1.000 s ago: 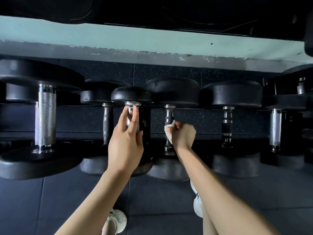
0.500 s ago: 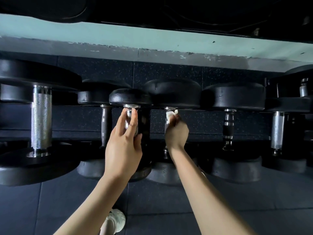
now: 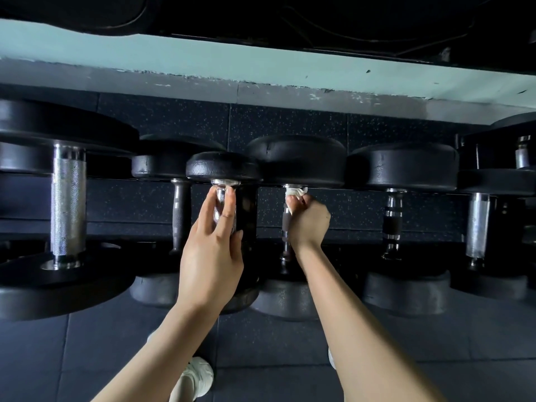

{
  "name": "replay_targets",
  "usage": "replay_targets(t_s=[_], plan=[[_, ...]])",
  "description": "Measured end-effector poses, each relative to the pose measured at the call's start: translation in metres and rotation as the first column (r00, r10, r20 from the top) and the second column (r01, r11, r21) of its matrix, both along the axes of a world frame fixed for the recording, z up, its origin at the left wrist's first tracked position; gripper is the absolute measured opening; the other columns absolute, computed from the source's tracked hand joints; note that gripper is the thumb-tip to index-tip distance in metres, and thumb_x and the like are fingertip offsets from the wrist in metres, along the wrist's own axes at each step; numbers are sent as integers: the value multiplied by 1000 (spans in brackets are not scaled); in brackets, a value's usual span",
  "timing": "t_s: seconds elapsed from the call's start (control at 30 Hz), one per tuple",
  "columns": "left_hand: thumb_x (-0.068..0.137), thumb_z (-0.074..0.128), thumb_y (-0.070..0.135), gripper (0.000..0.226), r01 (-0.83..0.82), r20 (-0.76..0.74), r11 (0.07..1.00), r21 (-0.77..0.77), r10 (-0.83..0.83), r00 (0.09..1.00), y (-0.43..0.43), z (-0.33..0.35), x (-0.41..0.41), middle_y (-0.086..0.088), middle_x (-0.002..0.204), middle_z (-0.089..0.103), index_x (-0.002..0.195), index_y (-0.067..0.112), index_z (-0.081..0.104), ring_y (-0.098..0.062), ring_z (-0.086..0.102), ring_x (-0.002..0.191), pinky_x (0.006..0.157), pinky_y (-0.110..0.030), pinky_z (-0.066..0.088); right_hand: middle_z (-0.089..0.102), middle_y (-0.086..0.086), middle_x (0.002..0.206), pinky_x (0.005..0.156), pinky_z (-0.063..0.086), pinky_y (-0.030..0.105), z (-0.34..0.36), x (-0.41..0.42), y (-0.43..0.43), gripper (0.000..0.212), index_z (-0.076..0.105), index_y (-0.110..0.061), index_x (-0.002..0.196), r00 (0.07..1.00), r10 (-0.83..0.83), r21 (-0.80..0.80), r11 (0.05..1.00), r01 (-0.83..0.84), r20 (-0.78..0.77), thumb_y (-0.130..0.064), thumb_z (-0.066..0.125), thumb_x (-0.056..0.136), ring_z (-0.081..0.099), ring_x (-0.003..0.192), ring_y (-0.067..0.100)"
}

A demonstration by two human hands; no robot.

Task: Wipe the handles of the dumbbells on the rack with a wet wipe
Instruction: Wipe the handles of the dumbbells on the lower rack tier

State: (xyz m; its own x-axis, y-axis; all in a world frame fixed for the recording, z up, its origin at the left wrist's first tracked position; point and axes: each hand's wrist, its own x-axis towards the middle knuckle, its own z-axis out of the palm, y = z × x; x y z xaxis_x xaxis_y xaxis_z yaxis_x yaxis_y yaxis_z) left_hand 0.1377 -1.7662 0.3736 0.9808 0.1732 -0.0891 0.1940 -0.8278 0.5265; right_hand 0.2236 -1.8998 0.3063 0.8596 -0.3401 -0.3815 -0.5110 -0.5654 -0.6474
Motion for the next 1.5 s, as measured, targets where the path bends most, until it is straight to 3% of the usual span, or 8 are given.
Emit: replay_targets(t_s=[0.2,0.33,0.43,0.53,0.7,0.93,1.07,1.5], plan=[[88,58,7,64,-1,-1,1000,8,1,1000,-1,0,0,-17,151,31,146,11,33,-34,47,125,80,-36,51,66,-4,70,68,50,17,8,17,-26,13,66,-18,71,953,-97,502,832,236,-287,-21,71,83,60,62,2],[88,57,8,63,6,-5,1000,25,-6,1000,-2,0,0,-18,151,31,147,10,32,-34,49,123,76,-33,50,70,-3,93,98,47,36,4,23,-43,9,66,-17,89,921,63,672,703,232,-383,-26,63,88,64,94,11],[88,58,7,63,7,-14,999,49,-6,1000,-2,1,1,-19,149,33,146,9,34,-35,51,120,75,-33,50,65,-13,61,72,48,16,2,16,-34,22,65,-16,68,973,-4,528,839,129,-232,-27,66,87,58,63,-2],[87,58,7,63,6,-21,998,63,-5,1000,-3,2,2,-20,149,33,145,8,34,-36,51,119,75,-35,51,71,12,78,60,33,23,3,6,-12,30,70,0,79,997,80,2,997,-80,-18,-29,66,87,59,69,15],[88,57,8,63,6,-30,999,48,-5,1000,-2,2,2,-19,150,31,146,9,33,-36,48,123,75,-37,52,69,15,98,64,28,27,13,-1,5,35,60,-2,107,956,288,-356,889,-287,-52,-32,44,99,63,91,30],[88,57,7,64,5,-41,1000,25,-4,999,-3,4,2,-19,151,30,146,10,32,-37,52,119,74,-36,51,59,5,65,45,29,20,18,-25,-21,32,52,-7,60,924,267,-106,947,-304,-274,-23,64,85,56,65,18],[88,57,7,64,2,-42,1000,7,-1,999,-2,3,2,-18,152,29,147,11,32,-36,51,120,77,-37,52,54,-2,63,52,39,22,14,-24,-35,24,57,-3,68,801,328,-17,922,-387,-500,-19,71,80,52,59,11],[87,59,6,65,-3,-7,1000,16,3,1000,-2,1,1,-18,151,30,146,11,33,-37,56,112,71,-38,52,67,-3,66,63,48,23,0,2,-70,13,67,-17,72,816,407,654,755,-48,-410,-6,72,77,63,62,11]])
